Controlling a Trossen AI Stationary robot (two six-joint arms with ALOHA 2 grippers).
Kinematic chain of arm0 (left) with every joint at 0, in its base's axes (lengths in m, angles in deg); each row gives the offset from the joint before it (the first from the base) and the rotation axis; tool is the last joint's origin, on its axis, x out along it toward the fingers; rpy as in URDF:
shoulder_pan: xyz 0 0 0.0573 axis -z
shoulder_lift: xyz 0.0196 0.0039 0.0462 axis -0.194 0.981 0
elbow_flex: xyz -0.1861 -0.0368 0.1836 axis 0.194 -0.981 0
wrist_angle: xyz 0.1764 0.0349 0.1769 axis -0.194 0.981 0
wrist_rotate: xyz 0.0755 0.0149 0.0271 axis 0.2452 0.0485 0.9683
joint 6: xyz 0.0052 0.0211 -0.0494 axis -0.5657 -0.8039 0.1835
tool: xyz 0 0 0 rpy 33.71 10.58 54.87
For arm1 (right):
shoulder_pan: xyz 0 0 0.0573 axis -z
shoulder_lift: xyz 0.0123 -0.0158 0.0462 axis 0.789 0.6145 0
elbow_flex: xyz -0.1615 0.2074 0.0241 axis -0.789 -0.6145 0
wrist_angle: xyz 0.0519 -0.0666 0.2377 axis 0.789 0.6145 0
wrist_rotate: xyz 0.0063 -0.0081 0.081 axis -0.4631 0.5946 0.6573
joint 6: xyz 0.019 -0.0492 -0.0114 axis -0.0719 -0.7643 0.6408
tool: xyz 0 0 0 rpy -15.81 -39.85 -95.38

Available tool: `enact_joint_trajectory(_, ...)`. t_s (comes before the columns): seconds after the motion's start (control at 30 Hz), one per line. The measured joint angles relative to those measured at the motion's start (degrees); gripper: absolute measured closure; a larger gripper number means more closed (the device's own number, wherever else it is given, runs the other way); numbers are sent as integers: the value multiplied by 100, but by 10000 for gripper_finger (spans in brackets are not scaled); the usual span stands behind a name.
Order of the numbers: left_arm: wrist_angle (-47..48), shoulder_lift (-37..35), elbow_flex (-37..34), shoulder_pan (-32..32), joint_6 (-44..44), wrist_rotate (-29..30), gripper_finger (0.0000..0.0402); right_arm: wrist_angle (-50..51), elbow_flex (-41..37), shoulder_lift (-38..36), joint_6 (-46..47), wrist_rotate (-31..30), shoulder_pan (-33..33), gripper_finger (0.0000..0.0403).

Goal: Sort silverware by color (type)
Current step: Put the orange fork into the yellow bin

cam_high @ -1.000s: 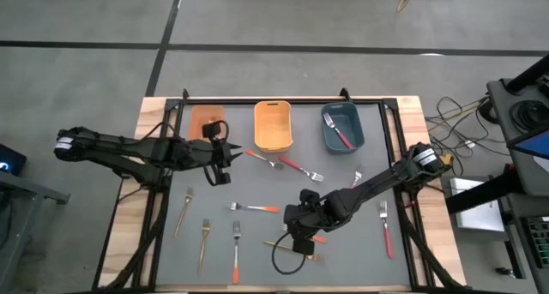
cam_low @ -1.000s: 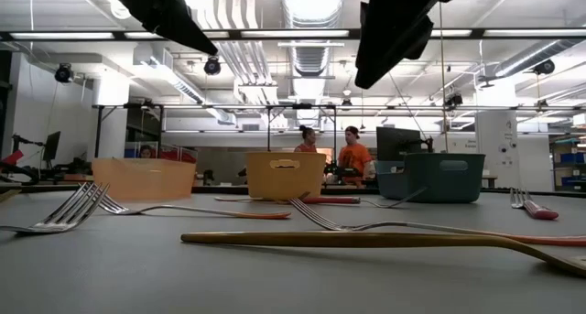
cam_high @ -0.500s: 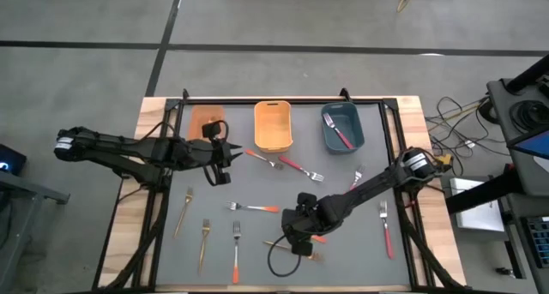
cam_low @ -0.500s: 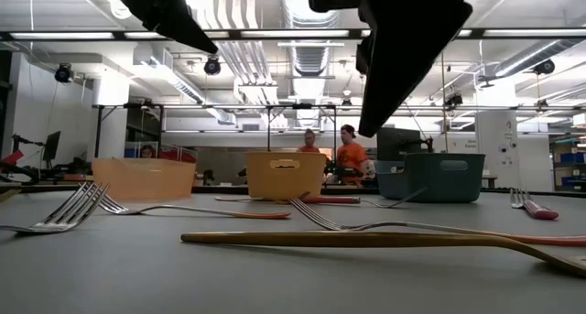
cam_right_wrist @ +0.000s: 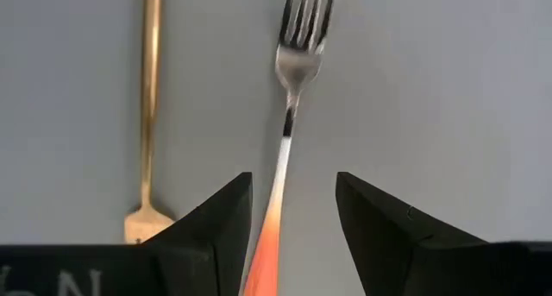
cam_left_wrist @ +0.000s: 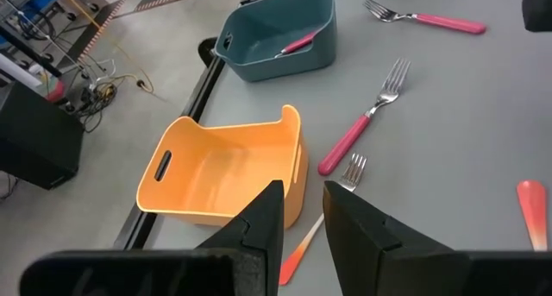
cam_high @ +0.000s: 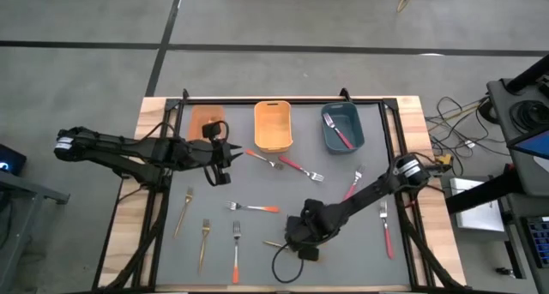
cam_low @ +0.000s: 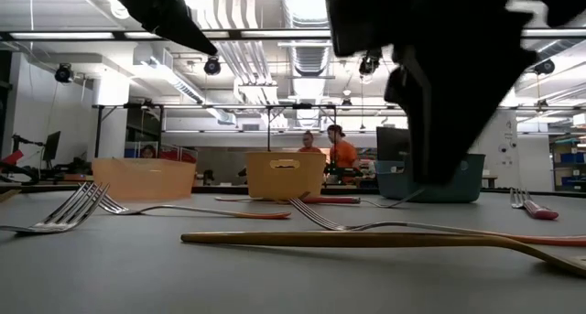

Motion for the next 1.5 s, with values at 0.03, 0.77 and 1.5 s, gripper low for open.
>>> enact_joint_trajectory(0.03,0,0,0,0,0,0,335,3,0,65,1,0,-28,244)
enact_joint_trajectory(0.77,-4,2,-7,-2,-15,0,335,-66,9,453,-19,-164,-59,379)
enact_joint_trajectory(1.5,-566,-14,-9,-2,-262,48,335,304,103,-820,151,-501,623,392)
